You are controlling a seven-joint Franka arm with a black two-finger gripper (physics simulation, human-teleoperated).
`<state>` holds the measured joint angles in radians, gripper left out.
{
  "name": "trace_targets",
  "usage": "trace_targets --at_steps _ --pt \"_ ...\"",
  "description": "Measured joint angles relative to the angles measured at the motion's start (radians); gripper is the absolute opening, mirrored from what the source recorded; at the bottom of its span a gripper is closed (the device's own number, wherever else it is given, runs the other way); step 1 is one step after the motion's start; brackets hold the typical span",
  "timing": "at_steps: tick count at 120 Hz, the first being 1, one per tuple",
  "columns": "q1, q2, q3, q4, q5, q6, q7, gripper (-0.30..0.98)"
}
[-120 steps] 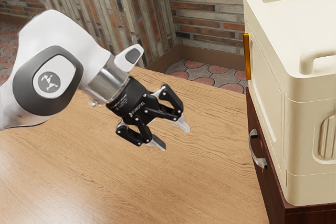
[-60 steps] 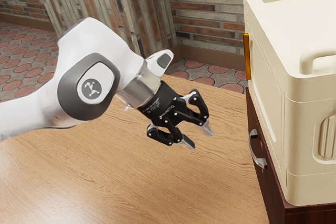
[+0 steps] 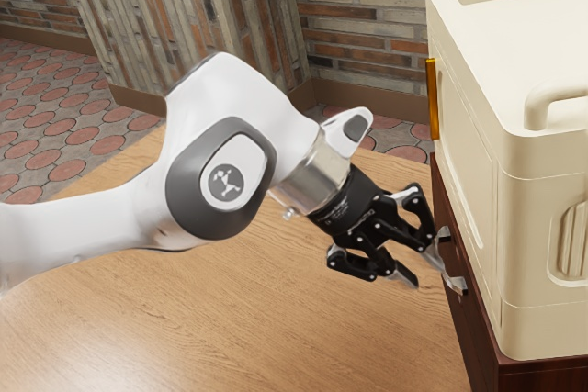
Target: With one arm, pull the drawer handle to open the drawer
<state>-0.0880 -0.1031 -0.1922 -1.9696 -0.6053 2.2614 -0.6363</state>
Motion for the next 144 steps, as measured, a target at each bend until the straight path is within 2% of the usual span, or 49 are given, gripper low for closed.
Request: trace_targets --at_steps 31,114,144 --pt "0.002 0.03 0.0 0.012 0.016 0.033 0.006 0.09" --pt "-0.005 0.073 -0.004 0.033 0.035 0.068 0.022 0.06" --pt "-0.006 0.071 -0.003 0.03 0.037 0.07 0.022 0.01"
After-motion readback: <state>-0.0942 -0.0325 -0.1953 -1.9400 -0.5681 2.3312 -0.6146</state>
